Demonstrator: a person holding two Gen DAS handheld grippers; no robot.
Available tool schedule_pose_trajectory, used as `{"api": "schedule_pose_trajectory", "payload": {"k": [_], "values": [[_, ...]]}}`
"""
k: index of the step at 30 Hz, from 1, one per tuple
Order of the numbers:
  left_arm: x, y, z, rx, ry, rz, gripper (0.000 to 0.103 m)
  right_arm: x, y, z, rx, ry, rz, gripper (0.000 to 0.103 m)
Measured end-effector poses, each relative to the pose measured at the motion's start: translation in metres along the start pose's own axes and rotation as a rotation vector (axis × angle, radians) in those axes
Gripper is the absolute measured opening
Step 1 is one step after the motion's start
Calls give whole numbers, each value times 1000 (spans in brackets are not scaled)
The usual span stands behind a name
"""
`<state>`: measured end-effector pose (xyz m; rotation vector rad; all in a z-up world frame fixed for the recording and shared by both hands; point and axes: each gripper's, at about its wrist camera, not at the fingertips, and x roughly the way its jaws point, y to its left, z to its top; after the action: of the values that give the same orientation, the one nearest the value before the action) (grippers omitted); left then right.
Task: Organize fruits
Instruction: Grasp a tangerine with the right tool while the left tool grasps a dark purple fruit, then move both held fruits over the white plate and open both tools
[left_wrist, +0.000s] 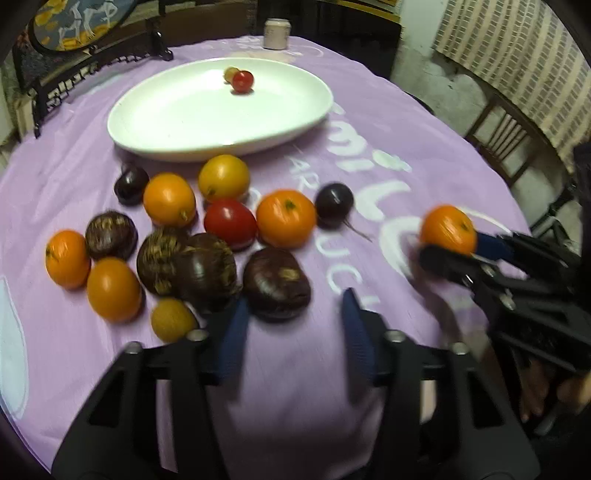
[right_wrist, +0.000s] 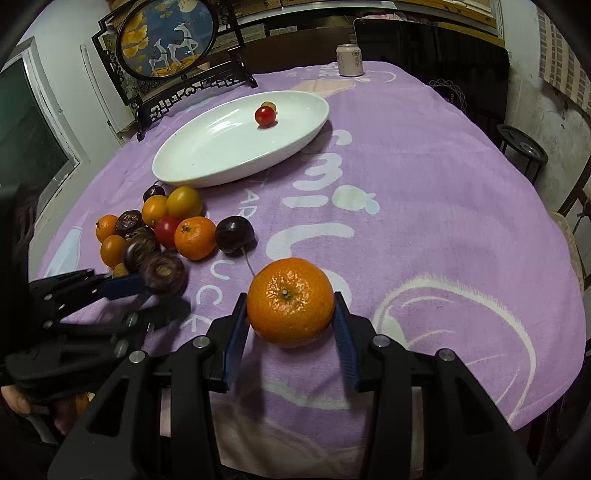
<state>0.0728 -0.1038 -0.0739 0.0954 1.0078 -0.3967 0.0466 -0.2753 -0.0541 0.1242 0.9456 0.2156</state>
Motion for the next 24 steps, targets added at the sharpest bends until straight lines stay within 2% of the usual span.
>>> {"api": "schedule_pose_trajectory", "payload": {"k": [1,6,9,12,16,24], "values": [[1,1,3,-6,-2,9,33,-1,-1,0,2,-1,3,44],[3,2,4,1,-5,4,34,-1,-2,0,7,-5,6,44],[6,-3,7,23,-21,4,41,1,1,-2,3,5,17,44],[8,-4,8,27,-39,19,35,2,3,-2,0,9,18,44],[3,9,6,-25,-43,-48,34,-2,9,1,-12,1,8,44],[-23,27,1,-58,-77,-86,34,3,25,12,-42,8,4,44]]}}
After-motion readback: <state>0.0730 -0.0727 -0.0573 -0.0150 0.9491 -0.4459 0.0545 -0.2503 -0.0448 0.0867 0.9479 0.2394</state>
